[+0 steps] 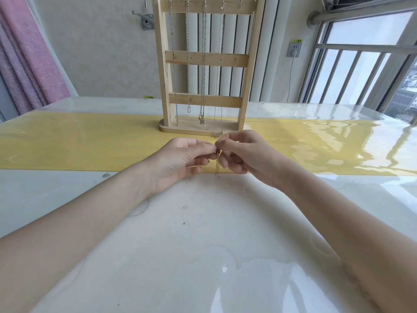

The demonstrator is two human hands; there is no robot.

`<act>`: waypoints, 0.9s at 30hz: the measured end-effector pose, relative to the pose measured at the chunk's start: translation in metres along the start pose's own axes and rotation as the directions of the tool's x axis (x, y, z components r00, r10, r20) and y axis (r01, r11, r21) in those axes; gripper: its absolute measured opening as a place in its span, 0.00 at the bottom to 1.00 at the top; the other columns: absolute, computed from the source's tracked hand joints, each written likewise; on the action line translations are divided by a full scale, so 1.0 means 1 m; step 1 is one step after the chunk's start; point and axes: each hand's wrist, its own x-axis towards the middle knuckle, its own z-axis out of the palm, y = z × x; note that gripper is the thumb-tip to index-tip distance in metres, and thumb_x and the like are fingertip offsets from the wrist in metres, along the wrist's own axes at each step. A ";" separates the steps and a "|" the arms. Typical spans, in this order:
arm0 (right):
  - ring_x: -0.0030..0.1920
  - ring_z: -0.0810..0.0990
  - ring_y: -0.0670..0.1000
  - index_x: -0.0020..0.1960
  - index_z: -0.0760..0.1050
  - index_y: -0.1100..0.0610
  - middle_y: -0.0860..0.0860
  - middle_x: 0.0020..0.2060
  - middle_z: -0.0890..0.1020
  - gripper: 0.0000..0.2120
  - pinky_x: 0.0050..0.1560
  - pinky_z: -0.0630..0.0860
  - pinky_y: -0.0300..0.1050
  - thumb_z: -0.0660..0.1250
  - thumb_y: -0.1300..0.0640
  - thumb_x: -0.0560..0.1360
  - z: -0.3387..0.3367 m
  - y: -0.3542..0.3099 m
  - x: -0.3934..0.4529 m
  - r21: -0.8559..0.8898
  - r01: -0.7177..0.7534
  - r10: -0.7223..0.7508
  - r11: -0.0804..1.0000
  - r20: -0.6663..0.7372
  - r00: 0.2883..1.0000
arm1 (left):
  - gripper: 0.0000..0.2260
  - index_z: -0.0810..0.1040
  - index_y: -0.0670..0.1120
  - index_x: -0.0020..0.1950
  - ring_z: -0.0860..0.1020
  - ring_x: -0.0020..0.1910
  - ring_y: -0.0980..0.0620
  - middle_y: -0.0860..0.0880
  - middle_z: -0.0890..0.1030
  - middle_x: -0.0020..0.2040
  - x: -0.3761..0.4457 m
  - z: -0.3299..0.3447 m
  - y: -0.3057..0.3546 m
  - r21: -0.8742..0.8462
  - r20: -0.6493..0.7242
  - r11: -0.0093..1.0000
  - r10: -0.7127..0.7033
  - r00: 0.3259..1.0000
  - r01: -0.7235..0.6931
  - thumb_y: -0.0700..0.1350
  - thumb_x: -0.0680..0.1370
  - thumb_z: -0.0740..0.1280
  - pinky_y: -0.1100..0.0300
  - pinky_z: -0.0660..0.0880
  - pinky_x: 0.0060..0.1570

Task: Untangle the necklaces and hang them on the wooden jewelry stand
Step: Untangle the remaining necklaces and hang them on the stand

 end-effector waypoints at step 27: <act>0.23 0.58 0.47 0.36 0.69 0.58 0.49 0.22 0.64 0.13 0.23 0.56 0.35 0.60 0.61 0.80 -0.001 0.001 0.001 0.015 -0.007 0.007 1.000 -0.015 1.000 | 0.05 0.78 0.46 0.40 0.71 0.28 0.58 0.53 0.76 0.32 -0.006 0.001 0.006 0.073 0.032 0.996 -0.059 0.998 0.057 0.43 0.76 0.66 0.68 0.65 0.28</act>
